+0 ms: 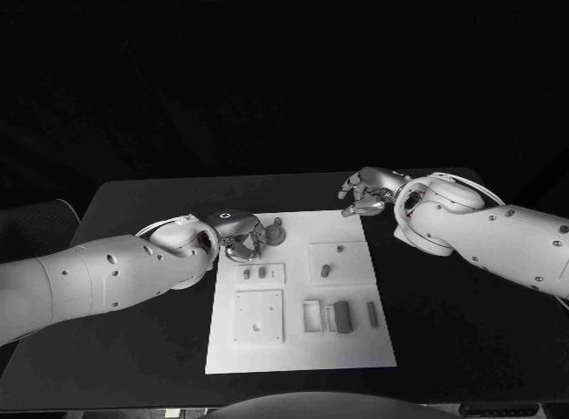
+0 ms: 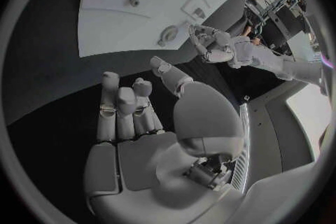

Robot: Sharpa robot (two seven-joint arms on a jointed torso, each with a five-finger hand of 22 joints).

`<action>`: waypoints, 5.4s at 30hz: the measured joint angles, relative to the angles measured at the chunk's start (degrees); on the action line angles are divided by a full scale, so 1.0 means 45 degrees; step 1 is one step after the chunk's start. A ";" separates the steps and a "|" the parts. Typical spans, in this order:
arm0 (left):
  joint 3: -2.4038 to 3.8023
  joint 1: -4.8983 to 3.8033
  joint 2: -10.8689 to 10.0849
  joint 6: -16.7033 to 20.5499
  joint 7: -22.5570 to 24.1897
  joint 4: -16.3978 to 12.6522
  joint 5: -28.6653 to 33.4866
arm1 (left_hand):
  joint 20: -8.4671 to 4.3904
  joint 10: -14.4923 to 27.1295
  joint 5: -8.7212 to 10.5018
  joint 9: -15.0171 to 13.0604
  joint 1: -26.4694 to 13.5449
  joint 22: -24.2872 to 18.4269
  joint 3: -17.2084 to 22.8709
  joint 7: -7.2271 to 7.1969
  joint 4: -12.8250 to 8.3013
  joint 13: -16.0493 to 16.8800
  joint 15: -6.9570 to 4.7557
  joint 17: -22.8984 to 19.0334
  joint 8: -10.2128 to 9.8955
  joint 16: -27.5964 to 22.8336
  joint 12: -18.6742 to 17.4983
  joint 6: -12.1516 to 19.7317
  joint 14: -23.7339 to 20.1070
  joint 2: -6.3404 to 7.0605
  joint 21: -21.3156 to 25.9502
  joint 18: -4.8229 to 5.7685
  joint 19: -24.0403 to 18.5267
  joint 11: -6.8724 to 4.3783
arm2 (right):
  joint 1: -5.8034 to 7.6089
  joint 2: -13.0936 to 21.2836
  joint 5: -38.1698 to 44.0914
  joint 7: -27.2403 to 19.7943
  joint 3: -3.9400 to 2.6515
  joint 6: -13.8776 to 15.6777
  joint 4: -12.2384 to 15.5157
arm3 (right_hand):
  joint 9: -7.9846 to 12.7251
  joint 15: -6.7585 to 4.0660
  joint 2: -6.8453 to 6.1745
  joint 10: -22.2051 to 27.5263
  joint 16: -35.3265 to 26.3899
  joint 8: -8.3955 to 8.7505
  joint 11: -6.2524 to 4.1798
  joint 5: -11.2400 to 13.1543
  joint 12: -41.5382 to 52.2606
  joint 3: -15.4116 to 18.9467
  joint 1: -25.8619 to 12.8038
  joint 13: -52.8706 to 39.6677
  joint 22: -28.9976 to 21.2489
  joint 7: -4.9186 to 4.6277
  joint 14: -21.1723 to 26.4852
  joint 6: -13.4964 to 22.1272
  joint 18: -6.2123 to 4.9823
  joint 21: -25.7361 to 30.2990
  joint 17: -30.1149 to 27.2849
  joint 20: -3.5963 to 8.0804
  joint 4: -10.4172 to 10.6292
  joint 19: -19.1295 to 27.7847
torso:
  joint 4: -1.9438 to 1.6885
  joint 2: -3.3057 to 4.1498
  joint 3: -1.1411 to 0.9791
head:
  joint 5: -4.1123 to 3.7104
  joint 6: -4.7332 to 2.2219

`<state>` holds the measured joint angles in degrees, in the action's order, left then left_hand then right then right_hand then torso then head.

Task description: Assemble the parts on the task board

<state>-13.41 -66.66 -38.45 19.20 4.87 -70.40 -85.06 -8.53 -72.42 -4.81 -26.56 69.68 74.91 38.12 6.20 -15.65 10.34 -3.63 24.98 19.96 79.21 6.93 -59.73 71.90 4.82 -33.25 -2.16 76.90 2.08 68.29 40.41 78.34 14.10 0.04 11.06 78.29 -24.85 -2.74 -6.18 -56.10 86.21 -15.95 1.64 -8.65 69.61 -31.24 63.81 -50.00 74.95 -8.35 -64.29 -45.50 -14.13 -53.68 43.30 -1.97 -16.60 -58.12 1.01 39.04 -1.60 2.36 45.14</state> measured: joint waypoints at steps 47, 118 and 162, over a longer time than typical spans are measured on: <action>0.0048 0.0164 0.0491 -0.0209 0.0052 0.0863 0.0013 | -0.0043 -0.0011 -0.0001 0.0000 -0.0032 0.0006 0.0023 -0.0054 -0.0016 -0.0004 0.0058 -0.0009 -0.0008 0.0000 -0.0074 0.0058 -0.0031 -0.0036 0.0024 0.0016 -0.0045 0.0008 | 0.0000 -0.0019 -0.0001 0.0002 0.0000 -0.0016 -0.0018 | 0.0009 0.0000 0.0000 0.0001 0.0000 0.0000 0.0000 0.0000 0.0000 0.0000 0.0000 0.0010 0.0000 -0.0007 0.0000 0.0007 -0.0084 0.0000 0.0001 0.0000 0.0000 0.0000 | 0.0007 0.0005 0.0002 | -0.0071 0.0095; -0.0013 0.0309 -0.0387 0.0495 0.0162 -0.0076 0.0311 | -0.0088 -0.0011 -0.0001 -0.0067 0.0019 -0.0001 0.0090 -0.0017 -0.0051 -0.0007 -0.0006 -0.0051 -0.0009 -0.0056 -0.0124 0.0018 -0.0054 -0.0027 0.0098 0.0098 -0.0047 0.0009 | -0.0001 0.0015 -0.0002 0.0007 0.0000 -0.0019 -0.0032 | 0.0019 0.0000 0.0000 0.0001 0.0000 0.0000 0.0000 0.0000 0.0050 0.0000 0.0000 0.0030 0.0000 -0.0001 0.0000 0.0002 0.0017 0.0000 -0.0010 0.0000 0.0000 0.0000 | -0.0004 0.0000 0.0011 | -0.0083 0.0043; -0.0017 0.0311 0.0148 0.0477 0.0222 0.0403 0.0379 | -0.0080 -0.0011 -0.0001 -0.0076 0.0050 0.0003 0.0129 -0.0039 -0.0023 -0.0007 0.0019 -0.0060 -0.0010 -0.0108 -0.0177 0.0039 -0.0072 0.0015 0.0148 0.0117 -0.0006 0.0009 | -0.0001 0.0024 -0.0002 0.0007 0.0000 -0.0025 -0.0021 | 0.0016 0.0001 0.0000 0.0001 0.0000 0.0000 0.0000 0.0000 0.0049 0.0000 0.0000 0.0038 0.0000 -0.0008 0.0000 0.0008 -0.0025 0.0000 -0.0009 -0.0001 0.0000 0.0000 | 0.0001 0.0010 0.0006 | -0.0170 0.0107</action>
<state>-13.49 -65.26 -37.79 21.35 5.87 -68.59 -83.36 -8.89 -72.47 -4.82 -26.90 69.91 74.92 38.70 6.03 -15.75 10.31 -3.54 24.71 19.92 78.73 6.14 -59.55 71.58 4.89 -32.59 -1.64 76.87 2.12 68.28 40.52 78.33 14.13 0.04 10.95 78.20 -24.78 -2.74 -6.18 -56.10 86.21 -15.95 1.64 -8.65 69.83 -31.24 63.81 -49.82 74.95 -8.39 -64.29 -45.46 -14.24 -53.68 43.26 -1.98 -16.60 -58.12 1.02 39.08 -1.57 1.60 45.63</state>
